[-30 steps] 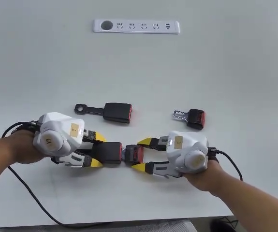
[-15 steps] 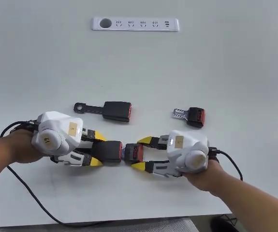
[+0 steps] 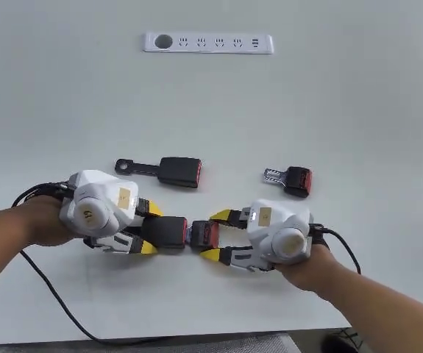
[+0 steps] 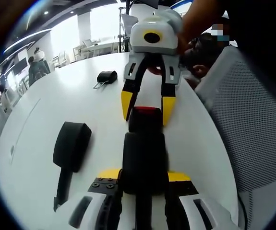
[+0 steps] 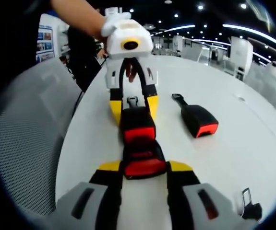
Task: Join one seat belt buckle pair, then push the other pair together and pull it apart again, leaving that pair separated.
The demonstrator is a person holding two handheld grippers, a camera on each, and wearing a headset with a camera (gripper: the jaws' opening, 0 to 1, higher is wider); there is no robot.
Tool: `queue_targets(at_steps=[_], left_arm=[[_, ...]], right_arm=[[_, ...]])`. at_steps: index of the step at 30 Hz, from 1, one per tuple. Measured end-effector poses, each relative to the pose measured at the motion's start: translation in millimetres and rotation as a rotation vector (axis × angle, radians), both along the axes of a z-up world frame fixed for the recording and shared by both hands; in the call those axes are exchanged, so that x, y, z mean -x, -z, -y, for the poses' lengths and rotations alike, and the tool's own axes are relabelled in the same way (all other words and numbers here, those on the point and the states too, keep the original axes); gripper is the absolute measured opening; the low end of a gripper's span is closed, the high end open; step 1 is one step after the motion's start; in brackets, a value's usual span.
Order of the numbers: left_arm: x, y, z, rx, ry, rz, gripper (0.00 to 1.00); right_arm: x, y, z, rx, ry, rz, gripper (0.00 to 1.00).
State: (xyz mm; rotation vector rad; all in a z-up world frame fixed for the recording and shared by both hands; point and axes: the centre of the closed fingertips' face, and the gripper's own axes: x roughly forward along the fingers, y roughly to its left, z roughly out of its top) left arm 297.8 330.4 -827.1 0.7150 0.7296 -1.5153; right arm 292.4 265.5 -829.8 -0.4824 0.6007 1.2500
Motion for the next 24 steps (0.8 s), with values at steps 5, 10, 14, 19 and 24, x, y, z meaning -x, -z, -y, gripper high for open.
queue_targets(at_steps=[5,10,14,19,24], left_arm=[[3.8,0.2,0.6,-0.053,0.003,-0.020,0.44],[9.7,-21.4,3.1,0.019,-0.057,-0.064,0.68],[4.1,-28.1,-5.7,0.001,-0.073,-0.007,0.71],[-5.2,-44.8,-4.6,0.038,-0.110,0.022,0.73],[-25.7,-57.6,-6.4,0.059,-0.144,0.065,0.76]], right_arm=[[-1.2,-4.8,-2.4,-0.041,0.079,-0.024,0.59],[-6.5,-24.2,6.0,-0.082,0.131,-0.018,0.71],[-12.7,-39.0,16.2,-0.111,0.175,-0.013,0.74],[-21.9,-55.6,35.2,-0.108,0.182,0.033,0.75],[-31.3,-65.3,57.3,-0.093,0.184,0.017,0.72]])
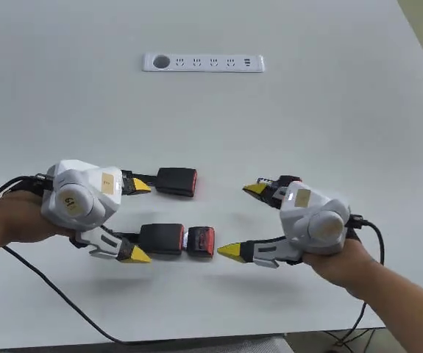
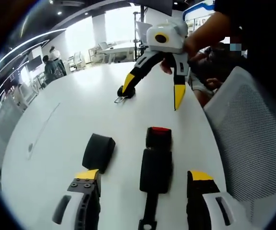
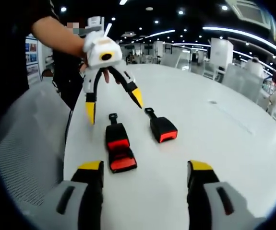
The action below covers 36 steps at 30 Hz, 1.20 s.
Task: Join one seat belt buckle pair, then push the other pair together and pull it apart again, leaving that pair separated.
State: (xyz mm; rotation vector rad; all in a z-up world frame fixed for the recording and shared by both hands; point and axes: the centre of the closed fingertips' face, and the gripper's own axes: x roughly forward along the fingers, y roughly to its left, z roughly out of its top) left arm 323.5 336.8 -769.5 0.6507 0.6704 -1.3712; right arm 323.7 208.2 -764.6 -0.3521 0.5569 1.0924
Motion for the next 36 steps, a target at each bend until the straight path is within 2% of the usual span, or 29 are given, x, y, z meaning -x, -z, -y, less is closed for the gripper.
queue_targets(at_steps=[6,10,14,18,24,25,27,31,36], left_arm=[[-23.8,-11.4,-0.7,0.016,-0.029,0.032,0.78],[-39.8,-12.8,0.9,0.020,-0.047,0.044,0.79],[-50.8,-11.4,5.0,0.035,-0.046,0.046,0.78],[-64.3,-1.3,5.9,0.020,-0.041,0.044,0.77],[-77.0,10.4,15.4,0.018,-0.024,0.023,0.71],[-79.1,14.5,17.1,0.012,-0.015,0.022,0.70],[-83.4,20.3,18.0,0.003,-0.012,0.017,0.71],[-92.3,29.3,22.2,0.007,-0.019,0.000,0.71],[-96.4,41.9,28.4,0.000,-0.011,-0.026,0.69]], right_arm=[[-20.7,-4.0,29.7,0.033,0.011,0.012,0.73],[-36.1,-1.9,49.0,0.049,0.043,0.006,0.73],[-50.6,0.9,68.0,0.045,0.076,-0.013,0.72],[-59.4,8.6,83.8,0.071,0.078,-0.047,0.73],[-62.0,23.1,96.1,0.048,0.062,-0.133,0.74],[-63.1,29.7,100.9,0.070,0.059,-0.143,0.73],[-62.2,39.4,106.9,0.104,0.038,-0.153,0.73],[-60.1,52.1,113.5,0.124,0.014,-0.189,0.71],[-59.9,56.2,114.8,0.127,-0.002,-0.203,0.67]])
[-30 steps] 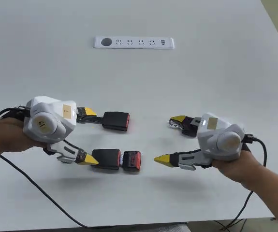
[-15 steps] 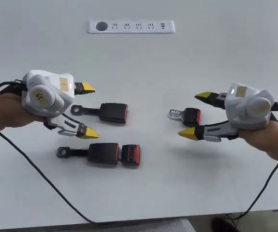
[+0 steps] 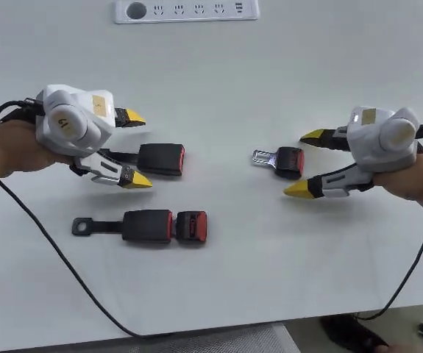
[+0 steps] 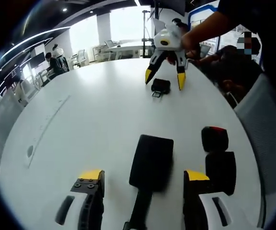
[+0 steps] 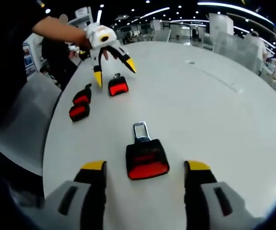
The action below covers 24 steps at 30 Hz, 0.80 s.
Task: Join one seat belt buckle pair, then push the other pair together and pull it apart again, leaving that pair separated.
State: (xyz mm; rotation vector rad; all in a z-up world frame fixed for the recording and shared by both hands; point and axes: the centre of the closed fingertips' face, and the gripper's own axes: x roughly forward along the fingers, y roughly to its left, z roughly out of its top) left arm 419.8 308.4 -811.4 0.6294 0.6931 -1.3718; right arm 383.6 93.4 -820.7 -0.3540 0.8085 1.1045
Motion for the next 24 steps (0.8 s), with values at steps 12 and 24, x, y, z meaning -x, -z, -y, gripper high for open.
queue_targets(at_steps=[12,24], left_arm=[[2.2,13.1,6.5,-0.034,0.045,-0.024,0.51],[7.6,11.7,3.2,-0.045,0.075,-0.008,0.36]], right_arm=[[0.2,-1.7,-1.1,-0.011,-0.082,0.026,0.52],[-9.5,0.5,6.3,-0.009,-0.136,0.081,0.36]])
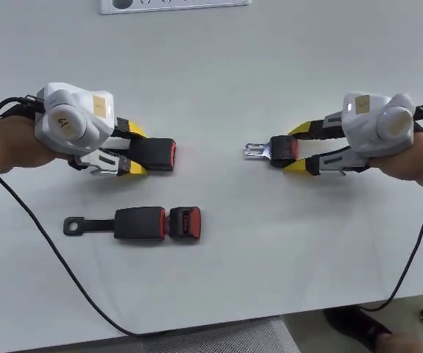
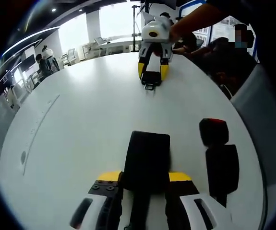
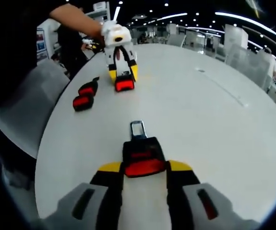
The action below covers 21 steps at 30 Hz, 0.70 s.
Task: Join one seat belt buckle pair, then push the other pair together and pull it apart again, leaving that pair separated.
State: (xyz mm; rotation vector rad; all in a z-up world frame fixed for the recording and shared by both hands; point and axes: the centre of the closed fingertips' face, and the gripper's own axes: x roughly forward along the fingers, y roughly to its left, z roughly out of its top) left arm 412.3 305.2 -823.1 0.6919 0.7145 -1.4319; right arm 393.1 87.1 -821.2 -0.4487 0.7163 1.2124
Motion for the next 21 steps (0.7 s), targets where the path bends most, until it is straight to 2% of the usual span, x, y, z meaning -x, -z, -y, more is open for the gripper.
queue_targets(at_steps=[5,10,21], left_arm=[[-0.3,-0.6,-0.7,-0.005,-0.007,0.015,0.35],[-1.1,0.3,-2.9,-0.003,-0.062,0.012,0.34],[-0.3,0.4,-2.0,-0.029,-0.020,0.011,0.34]], right_arm=[[-0.1,0.2,1.3,-0.034,-0.030,0.005,0.35],[0.2,-0.1,0.8,-0.044,-0.049,0.000,0.34],[0.5,0.6,-6.7,-0.070,-0.055,0.007,0.34]])
